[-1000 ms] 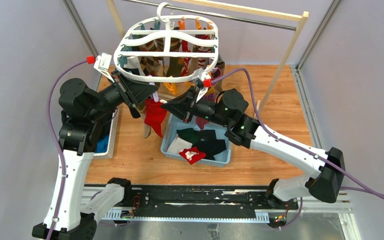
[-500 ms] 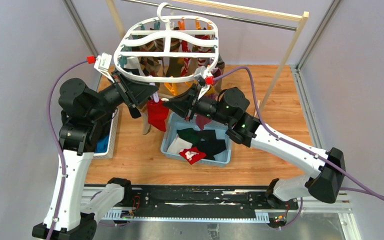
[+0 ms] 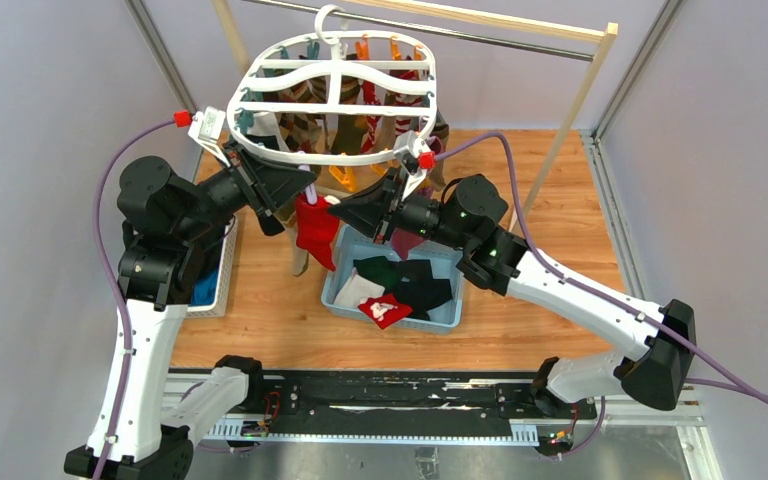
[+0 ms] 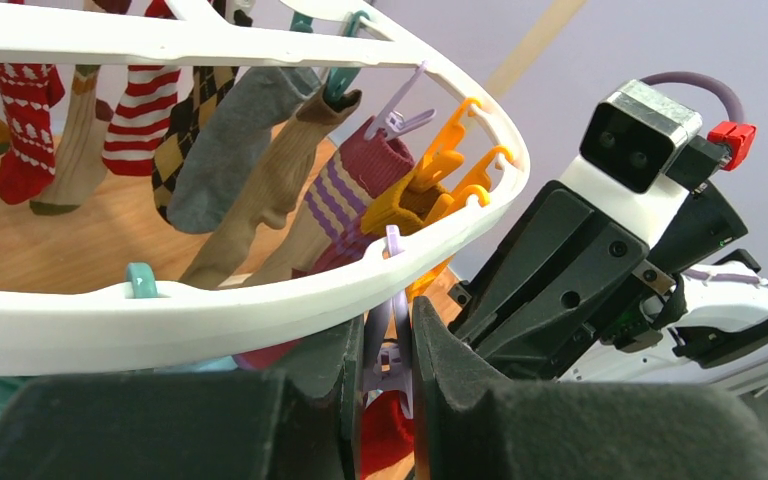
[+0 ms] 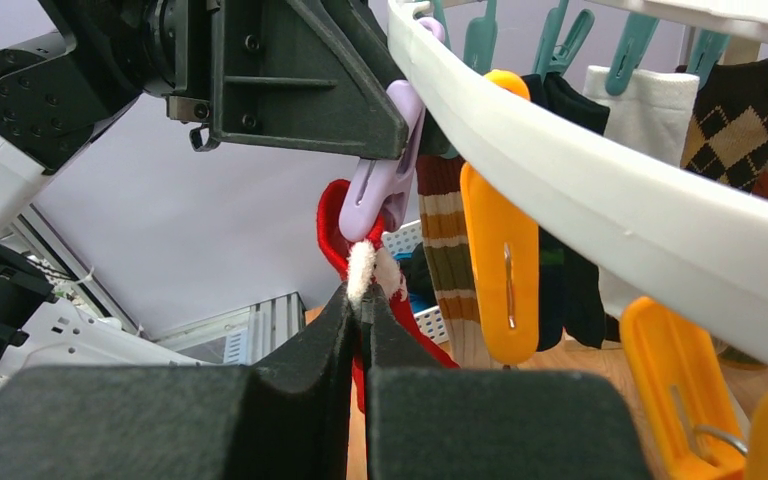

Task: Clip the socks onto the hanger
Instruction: Clamp the sock onto the hanger.

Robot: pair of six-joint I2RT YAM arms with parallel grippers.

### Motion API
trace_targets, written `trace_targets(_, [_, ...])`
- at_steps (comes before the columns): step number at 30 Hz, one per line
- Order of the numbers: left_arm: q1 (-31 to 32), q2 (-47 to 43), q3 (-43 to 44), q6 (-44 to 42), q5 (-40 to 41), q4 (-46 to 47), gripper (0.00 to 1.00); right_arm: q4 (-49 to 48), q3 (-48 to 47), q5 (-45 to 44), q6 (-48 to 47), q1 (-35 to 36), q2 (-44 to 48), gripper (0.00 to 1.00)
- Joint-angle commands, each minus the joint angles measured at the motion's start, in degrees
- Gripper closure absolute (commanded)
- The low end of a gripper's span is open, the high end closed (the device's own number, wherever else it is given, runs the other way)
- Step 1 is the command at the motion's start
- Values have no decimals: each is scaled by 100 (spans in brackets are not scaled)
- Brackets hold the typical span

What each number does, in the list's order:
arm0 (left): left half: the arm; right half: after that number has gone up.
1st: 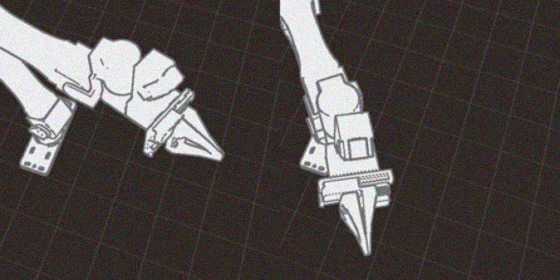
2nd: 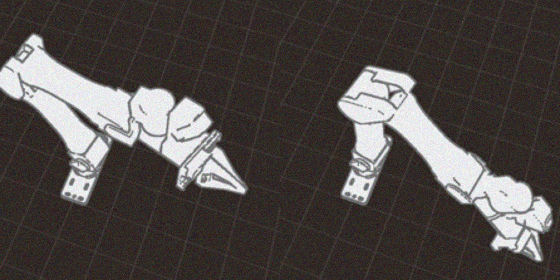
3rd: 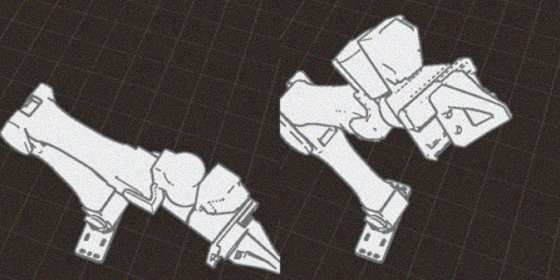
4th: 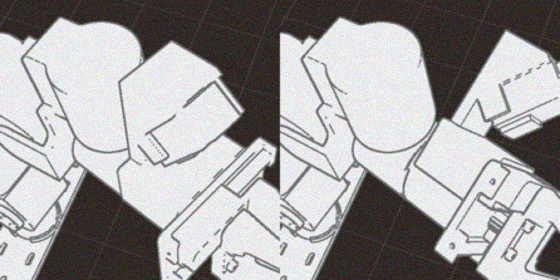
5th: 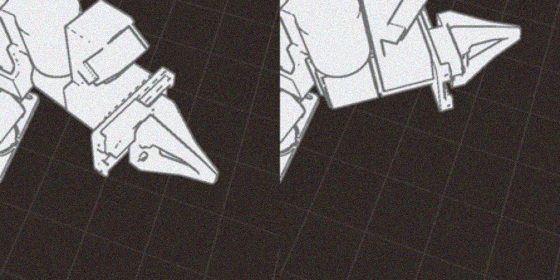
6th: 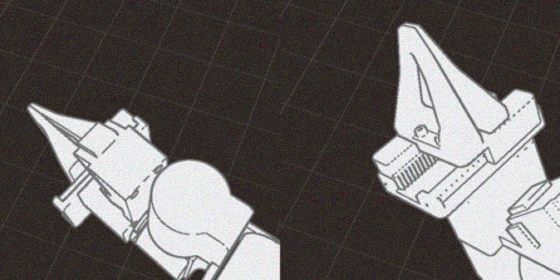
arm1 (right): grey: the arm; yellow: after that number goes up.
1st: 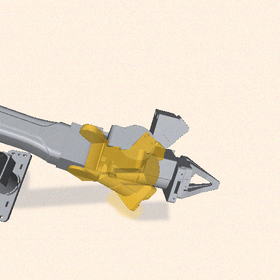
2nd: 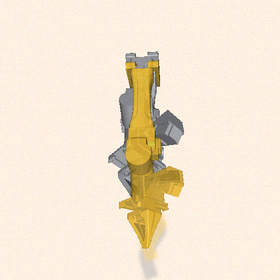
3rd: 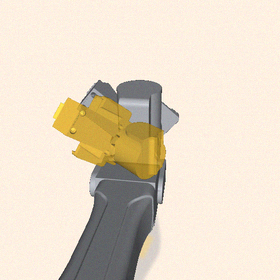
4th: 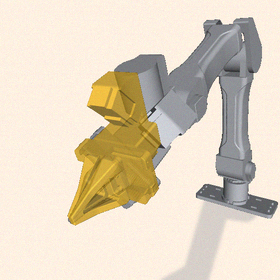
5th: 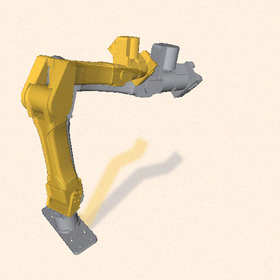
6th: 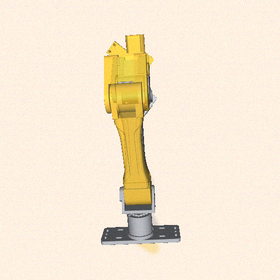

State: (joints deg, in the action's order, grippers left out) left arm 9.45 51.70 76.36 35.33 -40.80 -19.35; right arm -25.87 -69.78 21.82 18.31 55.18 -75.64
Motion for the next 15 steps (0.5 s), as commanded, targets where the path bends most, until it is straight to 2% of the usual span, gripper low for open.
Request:
trace_targets(1, [2,-29,27,-217,-304,-75,100,-91,-214,126,29,-77,103,100])
trace_targets(15, [-5,-69,31,-520,-283,-146,100,15,-308,-352,-64,-77,215,100])
